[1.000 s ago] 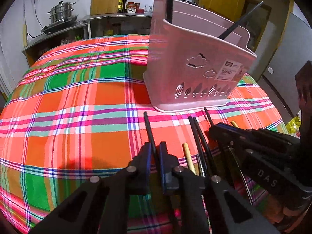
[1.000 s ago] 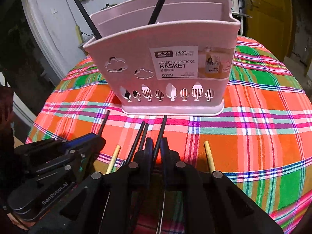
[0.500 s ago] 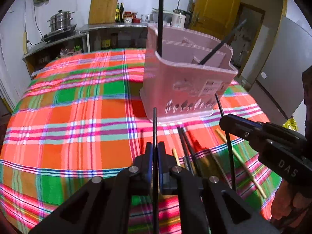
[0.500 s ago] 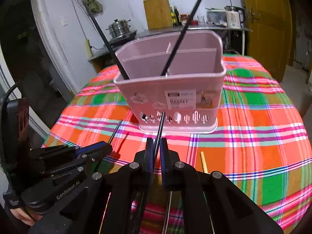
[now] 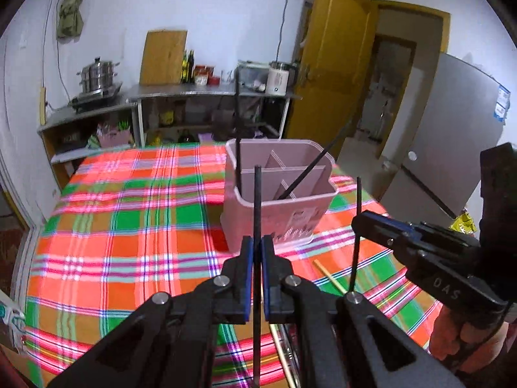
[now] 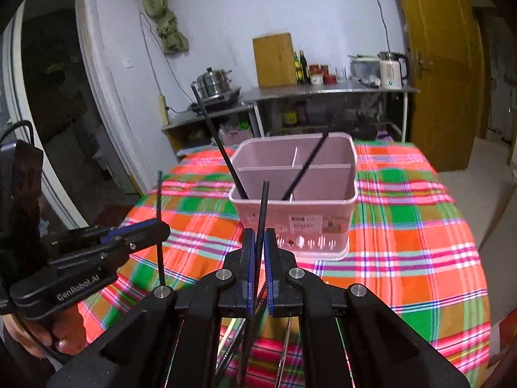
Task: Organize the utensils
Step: 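Raise both held chopsticks over the pink basket and release them inside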
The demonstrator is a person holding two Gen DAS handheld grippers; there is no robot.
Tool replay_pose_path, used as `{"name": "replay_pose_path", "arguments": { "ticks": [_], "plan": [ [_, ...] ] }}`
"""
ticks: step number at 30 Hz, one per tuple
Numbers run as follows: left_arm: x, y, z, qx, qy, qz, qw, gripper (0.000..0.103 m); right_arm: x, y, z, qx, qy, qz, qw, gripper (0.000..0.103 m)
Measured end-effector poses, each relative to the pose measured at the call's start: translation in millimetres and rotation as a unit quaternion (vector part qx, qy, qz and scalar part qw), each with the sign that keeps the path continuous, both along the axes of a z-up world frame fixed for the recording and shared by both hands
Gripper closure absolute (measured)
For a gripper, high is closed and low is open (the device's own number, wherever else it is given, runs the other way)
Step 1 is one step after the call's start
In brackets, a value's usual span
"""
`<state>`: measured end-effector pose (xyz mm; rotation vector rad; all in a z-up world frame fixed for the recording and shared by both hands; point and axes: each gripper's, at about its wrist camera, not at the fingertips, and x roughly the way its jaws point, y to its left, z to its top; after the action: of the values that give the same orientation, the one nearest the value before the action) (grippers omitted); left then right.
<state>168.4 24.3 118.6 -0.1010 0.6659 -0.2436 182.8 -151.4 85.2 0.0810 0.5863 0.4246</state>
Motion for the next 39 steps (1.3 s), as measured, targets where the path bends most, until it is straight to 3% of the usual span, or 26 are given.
{"name": "replay_pose_path", "arguments": {
  "ticks": [14, 29, 39],
  "plan": [
    [-5, -6, 38, -0.001, -0.027, -0.012, 0.9995, 0.098, -22, -13, 43, 0.004, -0.058, -0.009, 0.998, 0.099],
    [21, -14, 68, -0.010, -0.035, -0.023, 0.9991, 0.098, -11, -24, 60, 0.018, -0.071, -0.021, 0.997, 0.099],
    [41, -8, 114, -0.034, -0.077, -0.016, 0.9964, 0.098, 3, -26, 109, 0.040, -0.122, -0.027, 0.991, 0.099]
  ]
}}
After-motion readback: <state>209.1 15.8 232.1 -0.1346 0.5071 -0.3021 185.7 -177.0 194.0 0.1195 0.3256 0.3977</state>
